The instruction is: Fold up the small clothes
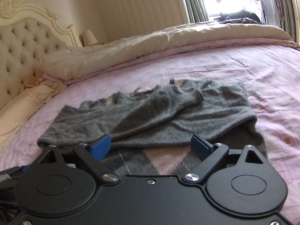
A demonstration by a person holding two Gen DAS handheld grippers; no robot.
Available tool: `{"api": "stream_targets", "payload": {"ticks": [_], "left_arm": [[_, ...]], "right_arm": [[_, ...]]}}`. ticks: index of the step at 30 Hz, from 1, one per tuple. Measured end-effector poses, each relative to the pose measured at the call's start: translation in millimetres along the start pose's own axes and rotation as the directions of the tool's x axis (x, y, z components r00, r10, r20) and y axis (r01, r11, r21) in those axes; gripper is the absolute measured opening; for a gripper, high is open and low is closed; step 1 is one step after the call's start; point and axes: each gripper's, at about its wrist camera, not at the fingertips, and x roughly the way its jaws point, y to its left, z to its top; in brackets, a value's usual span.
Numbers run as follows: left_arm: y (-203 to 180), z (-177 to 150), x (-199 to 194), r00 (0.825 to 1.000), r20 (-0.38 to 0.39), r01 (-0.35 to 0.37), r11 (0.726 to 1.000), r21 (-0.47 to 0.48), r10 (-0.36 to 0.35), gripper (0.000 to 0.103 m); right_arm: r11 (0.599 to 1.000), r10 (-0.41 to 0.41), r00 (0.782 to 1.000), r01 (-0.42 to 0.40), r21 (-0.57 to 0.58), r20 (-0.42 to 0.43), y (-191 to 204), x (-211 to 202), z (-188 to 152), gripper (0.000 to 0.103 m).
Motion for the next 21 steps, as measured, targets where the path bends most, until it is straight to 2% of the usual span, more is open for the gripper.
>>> {"api": "stream_targets", "payload": {"ticks": [2, 3, 4, 6, 8, 11, 17, 18, 19, 20, 21], "left_arm": [[-2, -1, 0, 1.000, 0.001, -0.008, 1.000, 0.012, 0.008, 0.055], [-2, -1, 2, 1.000, 0.000, -0.010, 1.000, 0.014, 0.010, 0.055], [-2, -1, 2, 1.000, -0.001, -0.009, 1.000, 0.011, 0.009, 0.056], [2, -1, 3, 1.000, -0.003, 0.006, 1.000, -0.007, -0.006, 0.056], [4, -2, 4, 1.000, -0.002, 0.015, 1.000, -0.022, -0.015, 0.056], [-2, -1, 5, 1.000, -0.007, -0.010, 1.000, 0.010, 0.010, 0.057], [-2, -2, 5, 1.000, -0.007, -0.012, 1.000, 0.013, 0.012, 0.057], [-2, -2, 5, 1.000, -0.007, -0.013, 1.000, 0.015, 0.013, 0.057], [-2, -2, 5, 1.000, -0.007, -0.013, 1.000, 0.015, 0.013, 0.057], [-3, -2, 5, 1.000, -0.007, -0.014, 1.000, 0.017, 0.014, 0.057], [-2, -2, 5, 1.000, -0.007, -0.014, 1.000, 0.016, 0.014, 0.057]], "right_arm": [[1.000, 0.013, 1.000, -0.013, 0.004, -0.011, -6, 8, 20, 0.093], [1.000, 0.005, 1.000, -0.004, 0.010, -0.020, -10, 15, 28, 0.088], [1.000, -0.012, 0.999, 0.012, 0.018, -0.031, -16, 24, 38, 0.077], [0.998, -0.055, 0.997, 0.057, 0.025, -0.059, -26, 44, 52, 0.068], [0.995, -0.097, 0.992, 0.099, 0.027, -0.085, -34, 62, 61, 0.069], [0.988, -0.135, 0.981, 0.145, 0.062, -0.140, -49, 81, 66, 0.069], [0.983, -0.134, 0.963, 0.159, 0.089, -0.234, -57, 105, 64, 0.065], [0.984, -0.130, 0.960, 0.155, 0.084, -0.247, -55, 107, 63, 0.056], [0.985, -0.131, 0.956, 0.155, 0.073, -0.261, -53, 109, 62, 0.043], [0.986, -0.132, 0.954, 0.154, 0.060, -0.268, -50, 110, 63, 0.036], [0.988, -0.127, 0.955, 0.145, 0.049, -0.266, -47, 108, 65, 0.023]]}}
